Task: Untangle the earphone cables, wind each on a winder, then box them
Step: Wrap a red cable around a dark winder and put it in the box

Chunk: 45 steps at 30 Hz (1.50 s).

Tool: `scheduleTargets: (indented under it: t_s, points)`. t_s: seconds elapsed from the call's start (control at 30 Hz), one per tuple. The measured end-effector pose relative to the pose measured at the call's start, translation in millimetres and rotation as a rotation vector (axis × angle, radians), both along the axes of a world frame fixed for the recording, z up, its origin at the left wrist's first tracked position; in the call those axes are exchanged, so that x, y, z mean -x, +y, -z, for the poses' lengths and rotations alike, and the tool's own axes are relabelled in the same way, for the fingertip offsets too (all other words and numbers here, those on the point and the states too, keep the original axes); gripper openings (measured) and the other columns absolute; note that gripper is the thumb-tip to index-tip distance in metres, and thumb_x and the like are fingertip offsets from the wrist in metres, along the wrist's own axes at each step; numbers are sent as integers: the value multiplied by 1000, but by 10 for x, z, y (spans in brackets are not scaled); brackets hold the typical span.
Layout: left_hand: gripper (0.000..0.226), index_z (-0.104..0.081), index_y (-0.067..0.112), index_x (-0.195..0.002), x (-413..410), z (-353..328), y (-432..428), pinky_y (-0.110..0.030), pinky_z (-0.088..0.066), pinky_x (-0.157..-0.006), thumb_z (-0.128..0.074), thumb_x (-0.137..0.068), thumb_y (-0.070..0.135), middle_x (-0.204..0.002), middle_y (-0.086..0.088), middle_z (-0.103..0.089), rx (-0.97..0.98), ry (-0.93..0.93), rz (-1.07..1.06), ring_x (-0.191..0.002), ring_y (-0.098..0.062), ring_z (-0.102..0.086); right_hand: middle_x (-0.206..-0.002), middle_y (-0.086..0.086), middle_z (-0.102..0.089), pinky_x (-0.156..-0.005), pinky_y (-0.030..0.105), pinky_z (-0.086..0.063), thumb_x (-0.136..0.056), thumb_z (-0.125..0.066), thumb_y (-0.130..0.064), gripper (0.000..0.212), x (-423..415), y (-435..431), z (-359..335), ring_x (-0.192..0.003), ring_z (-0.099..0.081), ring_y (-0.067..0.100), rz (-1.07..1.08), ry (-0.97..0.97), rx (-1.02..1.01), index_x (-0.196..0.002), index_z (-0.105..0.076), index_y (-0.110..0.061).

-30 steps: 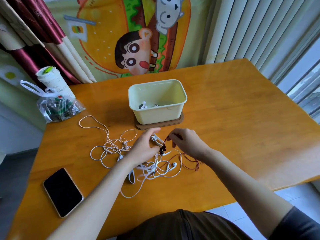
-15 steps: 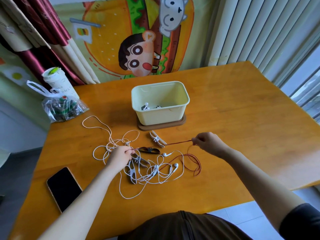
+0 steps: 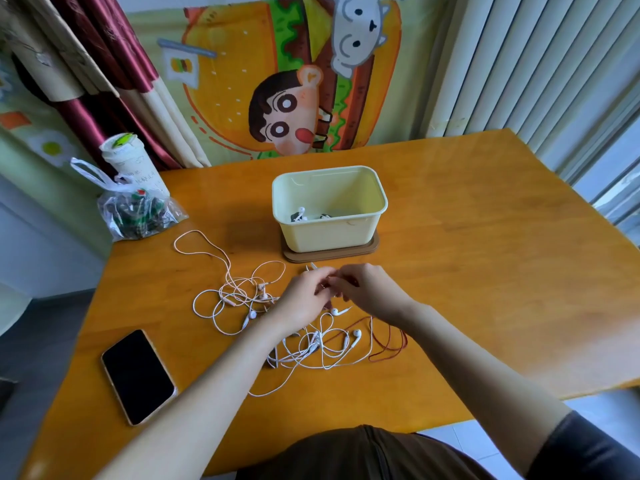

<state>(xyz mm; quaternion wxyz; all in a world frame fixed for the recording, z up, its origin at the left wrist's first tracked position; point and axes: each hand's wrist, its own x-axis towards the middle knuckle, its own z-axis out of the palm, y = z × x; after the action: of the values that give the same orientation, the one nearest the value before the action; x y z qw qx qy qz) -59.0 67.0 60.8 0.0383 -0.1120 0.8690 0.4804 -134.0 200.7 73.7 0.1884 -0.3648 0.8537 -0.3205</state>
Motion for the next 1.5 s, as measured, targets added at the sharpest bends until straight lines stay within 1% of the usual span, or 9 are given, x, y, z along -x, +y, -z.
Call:
scheduleTargets:
  t_s: [0.1,0.4,0.5,0.57,0.63,0.77,0.9,1.3,1.5]
  points:
    - [23,-66,9,-110,-25,44,-107,-11,-47,-56,-46,-98,8,-75,-2,-62,21,0,-100,-61,-8,-58,-67,-9,-59,-58,20,-44,-93,-54,-34,21,64,68,-27,-60,-53,5,24,-25,-15,-91,-65,-16]
    - [23,-69,-1,-106,-382,586,-867,-19,-46,-50,-50,-97,8,-68,-6,-59,-16,-200,-690,-59,-19,-55,-65,-3,-58,-59,28,-46,-92,-57,-33,24,572,631,109,-63,-55,16,288,-66,-171,-81,-66,-14]
    - [30,-61,3,-124,-410,621,-856,-33,-49,-72,-51,-96,8,-108,-15,-65,185,-309,-618,-88,-29,-62,-72,3,-62,-61,33,-47,-92,-58,-35,26,626,616,52,-68,-57,20,379,40,-156,-83,-67,-12]
    - [45,-48,10,-136,-350,478,-684,-27,-46,-84,-58,-92,8,-139,-11,-45,309,-266,-498,-111,-27,-57,-78,3,-64,-60,29,-46,-92,-57,-34,25,548,503,-8,-70,-57,18,330,95,-131,-88,-67,-12]
    - [57,-41,17,-141,-229,264,-422,-20,-48,-87,-63,-88,10,-143,0,-36,274,-106,-357,-109,-22,-57,-80,0,-63,-59,20,-43,-92,-58,-32,21,403,345,-58,-71,-57,15,208,99,-106,-91,-67,-13]
    - [41,-50,25,-129,-7,-75,86,-10,-43,-59,-59,-92,10,-101,6,-55,126,81,-60,-66,-9,-52,-65,-10,-55,-52,16,-36,-91,-59,-28,17,133,79,-130,-59,-50,7,12,96,-26,-77,-62,-19]
    - [17,-64,12,-97,30,-39,86,-12,-41,-51,-47,-98,11,-64,3,-57,21,76,-111,-50,0,-51,-61,-14,-52,-50,13,-36,-91,-59,-28,16,132,78,-167,-54,-47,2,-9,65,16,-79,-64,-17]
    - [28,-69,0,-97,-337,543,-771,-28,-45,-57,-42,-99,9,-63,-7,-54,-37,-148,-649,-56,-21,-52,-68,2,-59,-57,28,-40,-88,-63,-36,32,803,761,146,-64,-52,18,378,-20,-236,-86,-70,-4]
    - [28,-68,4,-105,-229,526,-691,-26,-48,-60,-41,-100,12,-71,-9,-60,-31,-147,-618,-62,-19,-55,-76,1,-58,-63,33,-43,-89,-61,-38,30,850,519,-361,-75,-56,24,557,329,62,-89,-65,-8]
